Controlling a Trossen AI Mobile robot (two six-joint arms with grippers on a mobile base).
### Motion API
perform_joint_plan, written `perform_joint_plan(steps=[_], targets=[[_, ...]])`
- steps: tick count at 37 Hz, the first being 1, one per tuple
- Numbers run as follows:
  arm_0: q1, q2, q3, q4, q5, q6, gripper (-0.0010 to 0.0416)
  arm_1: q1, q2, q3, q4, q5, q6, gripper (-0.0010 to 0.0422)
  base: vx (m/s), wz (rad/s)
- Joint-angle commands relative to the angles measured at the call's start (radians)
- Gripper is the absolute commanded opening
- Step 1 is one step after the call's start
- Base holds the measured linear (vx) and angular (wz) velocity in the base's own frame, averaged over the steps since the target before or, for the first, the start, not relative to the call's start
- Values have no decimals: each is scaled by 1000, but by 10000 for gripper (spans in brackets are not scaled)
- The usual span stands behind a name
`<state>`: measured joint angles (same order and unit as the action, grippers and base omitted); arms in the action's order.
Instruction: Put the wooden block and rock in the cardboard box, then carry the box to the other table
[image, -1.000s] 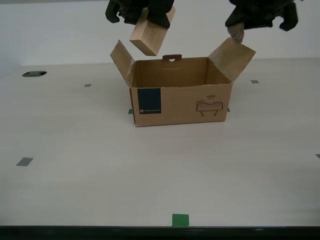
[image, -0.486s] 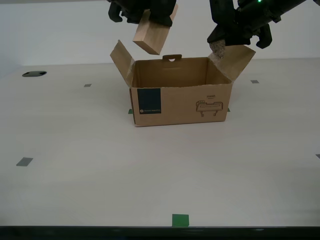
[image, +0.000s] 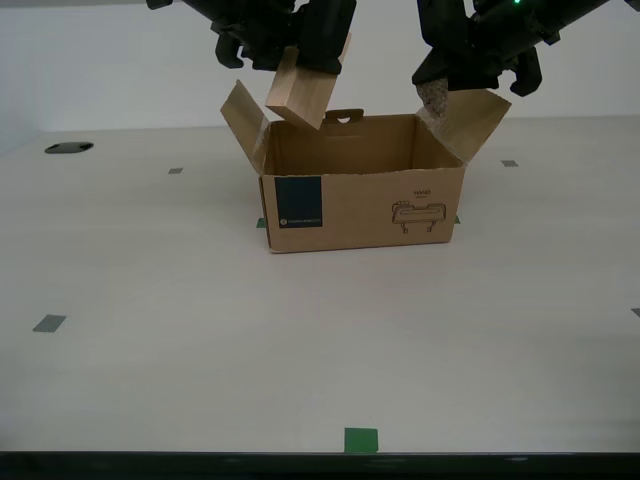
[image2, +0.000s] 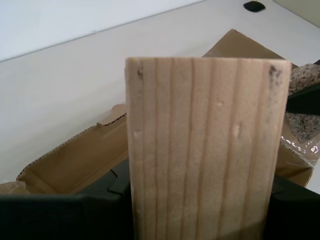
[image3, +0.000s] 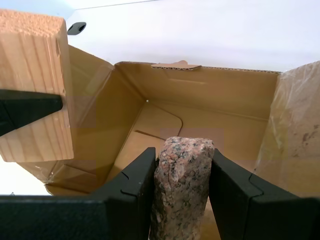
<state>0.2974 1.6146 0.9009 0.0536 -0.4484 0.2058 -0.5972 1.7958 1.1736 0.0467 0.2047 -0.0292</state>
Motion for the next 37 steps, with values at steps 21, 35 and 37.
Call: perform_joint_plan(steps=[21, 35, 37], targets=[[17, 0, 1, 6, -3, 1, 10, -1, -1, 1, 6, 7, -5, 0, 0, 0], [18, 0, 1, 6, 27, 2, 103, -1, -1, 1, -2, 45, -4, 3, 0, 0], [18, 0, 1, 7, 27, 2, 115, -1, -1, 1, -3, 45, -4, 13, 0, 0]])
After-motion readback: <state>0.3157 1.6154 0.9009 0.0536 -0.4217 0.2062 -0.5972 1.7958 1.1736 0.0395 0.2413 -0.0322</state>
